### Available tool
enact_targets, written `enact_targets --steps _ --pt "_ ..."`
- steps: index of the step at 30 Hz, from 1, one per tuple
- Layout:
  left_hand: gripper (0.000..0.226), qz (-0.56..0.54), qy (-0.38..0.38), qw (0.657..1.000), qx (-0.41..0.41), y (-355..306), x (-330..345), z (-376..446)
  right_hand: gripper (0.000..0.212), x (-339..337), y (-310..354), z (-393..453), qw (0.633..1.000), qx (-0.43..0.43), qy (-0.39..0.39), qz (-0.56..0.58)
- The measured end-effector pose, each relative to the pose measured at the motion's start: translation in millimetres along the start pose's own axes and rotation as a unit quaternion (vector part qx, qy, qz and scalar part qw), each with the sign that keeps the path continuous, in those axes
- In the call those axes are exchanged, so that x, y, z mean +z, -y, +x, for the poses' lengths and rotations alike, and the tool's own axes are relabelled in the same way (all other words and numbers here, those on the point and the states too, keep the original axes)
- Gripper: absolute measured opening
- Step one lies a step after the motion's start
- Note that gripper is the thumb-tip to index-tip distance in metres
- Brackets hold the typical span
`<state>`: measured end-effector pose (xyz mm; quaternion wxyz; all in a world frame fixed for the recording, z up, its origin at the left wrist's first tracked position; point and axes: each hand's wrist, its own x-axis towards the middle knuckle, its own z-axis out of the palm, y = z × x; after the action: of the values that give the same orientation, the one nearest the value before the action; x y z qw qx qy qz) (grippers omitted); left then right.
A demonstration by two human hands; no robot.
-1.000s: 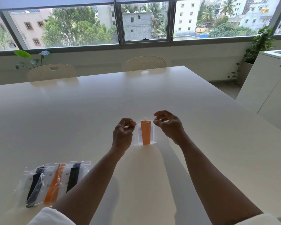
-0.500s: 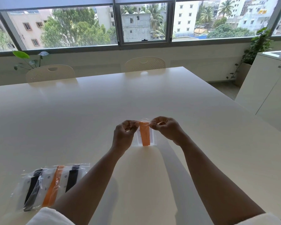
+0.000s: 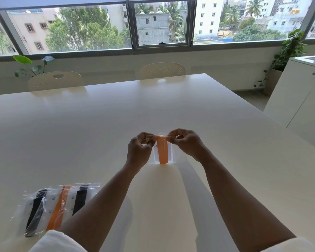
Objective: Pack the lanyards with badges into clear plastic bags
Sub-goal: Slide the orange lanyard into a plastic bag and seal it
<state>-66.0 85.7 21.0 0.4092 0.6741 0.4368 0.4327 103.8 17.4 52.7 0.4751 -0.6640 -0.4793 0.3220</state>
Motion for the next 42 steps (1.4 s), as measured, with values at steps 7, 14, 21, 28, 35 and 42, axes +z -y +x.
enact_targets --steps 7,14,21,28,35,42 --pt "0.008 0.006 0.012 1.0 0.007 0.5 0.2 3.5 0.009 0.6 2.9 6.1 0.999 0.014 -0.004 -0.029" --pt "0.014 0.002 0.01 1.0 0.008 0.7 1.8 5.3 0.01 8.6 2.2 11.4 0.999 -0.008 -0.024 -0.043" --pt "0.007 -0.029 0.045 0.999 -0.008 6.4 -8.3 11.0 0.001 0.5 3.7 13.2 1.0 0.0 0.015 -0.008" --pt "0.021 -0.034 0.077 0.996 0.014 1.6 -8.5 12.9 0.02 3.6 2.6 17.0 0.998 -0.002 0.052 -0.02" --pt "0.029 0.006 0.104 0.994 0.027 -0.4 -7.3 15.2 0.027 2.6 4.6 15.5 0.998 0.006 0.057 -0.018" --pt "0.017 -0.008 0.083 0.997 -0.002 -2.8 -1.1 14.2 0.016 6.9 5.6 19.9 0.998 0.016 0.041 -0.036"
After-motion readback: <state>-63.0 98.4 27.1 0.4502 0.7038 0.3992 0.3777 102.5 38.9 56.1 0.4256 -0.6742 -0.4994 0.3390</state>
